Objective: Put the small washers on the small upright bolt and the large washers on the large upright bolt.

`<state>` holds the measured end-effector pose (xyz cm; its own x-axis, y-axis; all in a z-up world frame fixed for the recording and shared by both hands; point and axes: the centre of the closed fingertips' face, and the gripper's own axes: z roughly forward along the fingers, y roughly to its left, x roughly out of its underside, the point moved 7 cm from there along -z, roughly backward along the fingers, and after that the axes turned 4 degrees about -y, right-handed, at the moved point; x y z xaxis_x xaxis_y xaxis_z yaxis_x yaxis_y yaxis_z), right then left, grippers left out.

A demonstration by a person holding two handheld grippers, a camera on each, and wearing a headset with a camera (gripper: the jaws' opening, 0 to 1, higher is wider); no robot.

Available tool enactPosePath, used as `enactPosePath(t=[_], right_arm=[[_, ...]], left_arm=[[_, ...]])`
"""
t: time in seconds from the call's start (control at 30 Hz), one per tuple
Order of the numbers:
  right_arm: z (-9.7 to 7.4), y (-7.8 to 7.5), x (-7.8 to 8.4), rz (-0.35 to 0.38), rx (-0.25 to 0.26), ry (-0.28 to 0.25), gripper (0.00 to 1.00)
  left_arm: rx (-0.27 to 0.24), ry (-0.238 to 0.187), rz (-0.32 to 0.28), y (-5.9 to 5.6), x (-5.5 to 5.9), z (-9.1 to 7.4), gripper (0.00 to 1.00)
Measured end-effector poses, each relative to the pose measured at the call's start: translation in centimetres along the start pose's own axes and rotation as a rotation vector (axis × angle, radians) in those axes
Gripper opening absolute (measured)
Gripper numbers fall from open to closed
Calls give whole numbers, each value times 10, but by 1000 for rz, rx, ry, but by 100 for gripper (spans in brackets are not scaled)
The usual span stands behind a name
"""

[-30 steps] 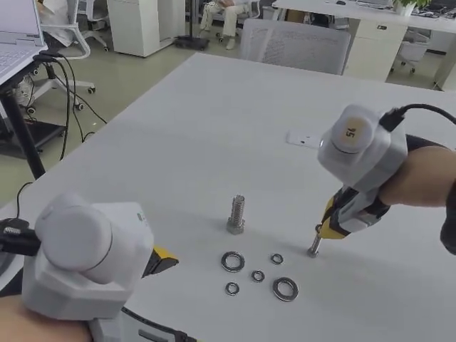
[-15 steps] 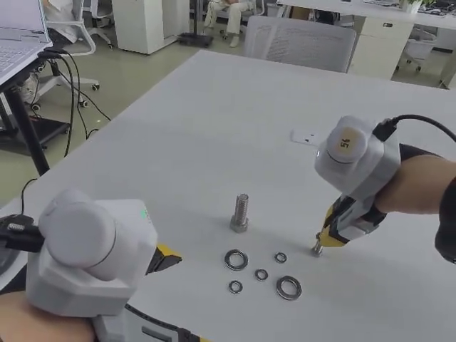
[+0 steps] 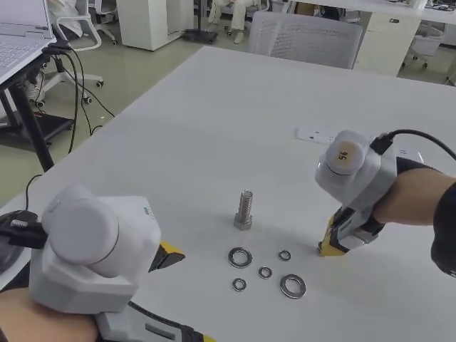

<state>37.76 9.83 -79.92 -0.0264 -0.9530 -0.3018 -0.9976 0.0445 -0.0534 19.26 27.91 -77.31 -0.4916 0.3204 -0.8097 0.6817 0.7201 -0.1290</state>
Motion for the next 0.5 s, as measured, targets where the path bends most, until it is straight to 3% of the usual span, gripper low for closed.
enactPosePath(t=[0.5], right_arm=[[2,2,5,7,-11,1,16]], left_arm=[[-1,1,1,0,0,0,84]])
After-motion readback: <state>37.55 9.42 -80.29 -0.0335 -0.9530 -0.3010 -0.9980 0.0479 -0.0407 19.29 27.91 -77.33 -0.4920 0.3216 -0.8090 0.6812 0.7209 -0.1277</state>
